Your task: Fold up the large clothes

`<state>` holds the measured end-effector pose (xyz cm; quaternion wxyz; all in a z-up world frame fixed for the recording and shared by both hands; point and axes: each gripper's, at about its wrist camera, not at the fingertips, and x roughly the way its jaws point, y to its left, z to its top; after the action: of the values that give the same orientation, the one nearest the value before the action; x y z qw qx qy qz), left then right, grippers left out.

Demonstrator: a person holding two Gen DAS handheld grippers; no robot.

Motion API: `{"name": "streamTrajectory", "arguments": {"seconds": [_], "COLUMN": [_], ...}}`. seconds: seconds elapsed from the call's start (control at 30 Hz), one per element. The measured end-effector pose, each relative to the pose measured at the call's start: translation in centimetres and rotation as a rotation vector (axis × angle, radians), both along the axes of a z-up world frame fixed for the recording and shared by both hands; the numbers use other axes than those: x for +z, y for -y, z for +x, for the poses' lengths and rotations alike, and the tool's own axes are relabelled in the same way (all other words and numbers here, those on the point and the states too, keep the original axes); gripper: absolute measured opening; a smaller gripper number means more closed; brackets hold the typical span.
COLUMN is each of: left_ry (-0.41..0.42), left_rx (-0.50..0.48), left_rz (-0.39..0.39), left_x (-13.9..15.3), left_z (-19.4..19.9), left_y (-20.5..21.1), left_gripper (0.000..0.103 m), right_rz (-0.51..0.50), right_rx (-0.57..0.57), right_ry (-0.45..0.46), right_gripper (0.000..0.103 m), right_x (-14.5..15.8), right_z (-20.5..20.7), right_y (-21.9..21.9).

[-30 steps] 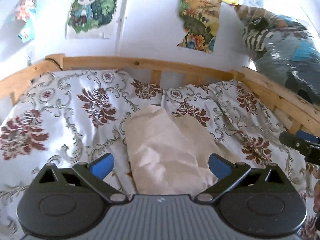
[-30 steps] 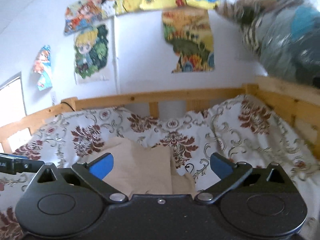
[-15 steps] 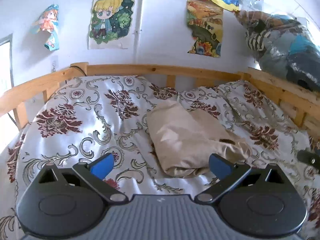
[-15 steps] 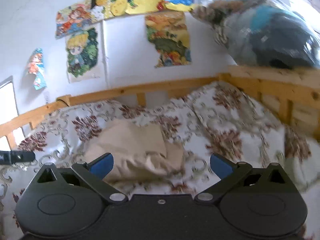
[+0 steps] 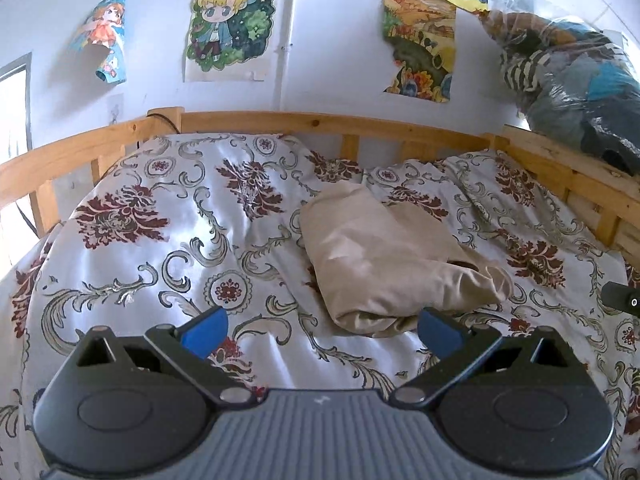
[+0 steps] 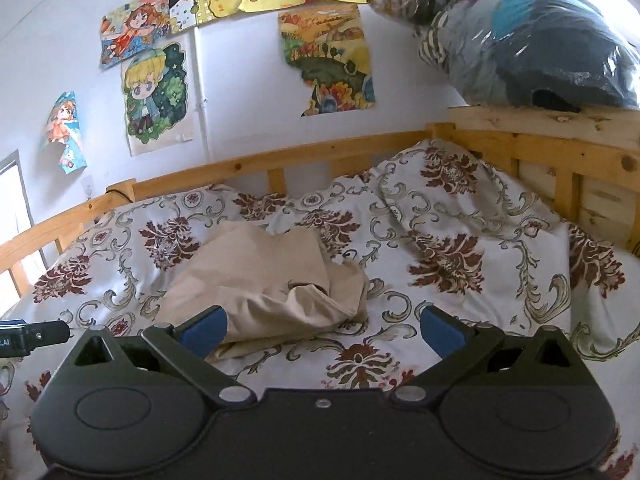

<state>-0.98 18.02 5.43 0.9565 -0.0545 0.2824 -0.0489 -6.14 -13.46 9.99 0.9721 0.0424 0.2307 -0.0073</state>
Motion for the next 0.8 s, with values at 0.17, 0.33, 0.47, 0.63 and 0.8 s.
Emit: {"name": "streamTrajectory", "arguments": {"seconds": [0.17,0.33,0.47,0.63,0.8], "left_ry": [-0.005,-0.005,-0.002,0.0,0.001], "left_rx": [-0.004,-0.009,-0.015,-0.013,-0.015], "left_rz": [-0.002,-0.005,-0.004,-0.004,-0.004], "left_x": [-0.02,0.08,0.15,0.2,0.21], "left_z": [-0.06,-0.22,-0.34,-0.39,-0.38], "left_y": [0.17,0.38,0.5,0.54,0.51], "left_gripper": [0.102,0.102,0.102,0.102,0.102], "right_rz": [0.001,0.005,0.01,0.013,0.014], "right_rx": [0.0,-0.006,-0.011,-0.012,-0.014], "right_ry": [-0.002,-0.006,-0.008,-0.009,-0.009], "right_gripper": [0.102,0.102,0.102,0.102,0.102], "right_x": [-0.03,-0.01,-0.06,-0.08,-0.09], "right_z": [0.06,0.15,0.11,0.11,0.14], "right_y": [-0.02,0.04,0.08,0.17,0.22]}}
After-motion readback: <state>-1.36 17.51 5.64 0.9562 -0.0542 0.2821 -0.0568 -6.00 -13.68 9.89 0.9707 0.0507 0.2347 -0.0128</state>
